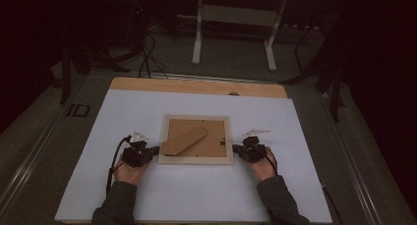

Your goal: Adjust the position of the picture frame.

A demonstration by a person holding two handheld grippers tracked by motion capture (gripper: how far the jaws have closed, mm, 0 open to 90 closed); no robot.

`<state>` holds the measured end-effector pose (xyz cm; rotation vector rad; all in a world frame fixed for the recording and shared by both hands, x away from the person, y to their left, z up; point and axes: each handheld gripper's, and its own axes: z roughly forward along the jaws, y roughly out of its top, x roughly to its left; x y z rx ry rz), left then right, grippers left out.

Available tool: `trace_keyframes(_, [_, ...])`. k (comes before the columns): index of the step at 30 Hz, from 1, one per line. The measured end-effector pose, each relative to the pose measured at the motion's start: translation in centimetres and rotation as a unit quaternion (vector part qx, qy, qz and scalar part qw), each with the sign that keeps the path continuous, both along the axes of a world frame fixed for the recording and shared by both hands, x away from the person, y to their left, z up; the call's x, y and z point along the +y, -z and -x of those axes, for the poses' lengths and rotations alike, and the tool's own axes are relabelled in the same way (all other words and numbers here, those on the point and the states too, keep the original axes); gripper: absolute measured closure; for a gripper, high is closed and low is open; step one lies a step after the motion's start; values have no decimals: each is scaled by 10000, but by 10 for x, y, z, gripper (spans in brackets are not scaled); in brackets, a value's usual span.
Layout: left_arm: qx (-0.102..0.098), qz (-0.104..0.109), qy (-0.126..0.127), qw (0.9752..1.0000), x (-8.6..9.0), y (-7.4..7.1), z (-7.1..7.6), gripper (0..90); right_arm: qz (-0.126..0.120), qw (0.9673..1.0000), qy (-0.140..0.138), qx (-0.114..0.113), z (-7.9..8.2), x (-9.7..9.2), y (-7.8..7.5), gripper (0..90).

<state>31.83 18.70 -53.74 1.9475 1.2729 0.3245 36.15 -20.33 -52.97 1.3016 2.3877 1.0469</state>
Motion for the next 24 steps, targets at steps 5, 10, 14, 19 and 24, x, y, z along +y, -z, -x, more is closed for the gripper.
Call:
trace_keyframes(5, [10,26,-19,10000,0,0,0,900,36,10000,-36,-15,5,0,0,900])
trace_keyframes(10, [3,38,-49,10000,-1,0,-1,900,20,10000,-21,-19,6,-1,0,900])
trace_keyframes(14, [-2,38,-47,10000,-2,0,-1,900,11,10000,4,6,7,-2,0,900])
trace_keyframes(19, [-9,16,-24,10000,-4,0,-1,900,-6,10000,12,1,7,-4,0,900])
trace_keyframes(24, [-29,40,-17,10000,-4,1,-1,900,-42,10000,11,8,7,-6,0,900])
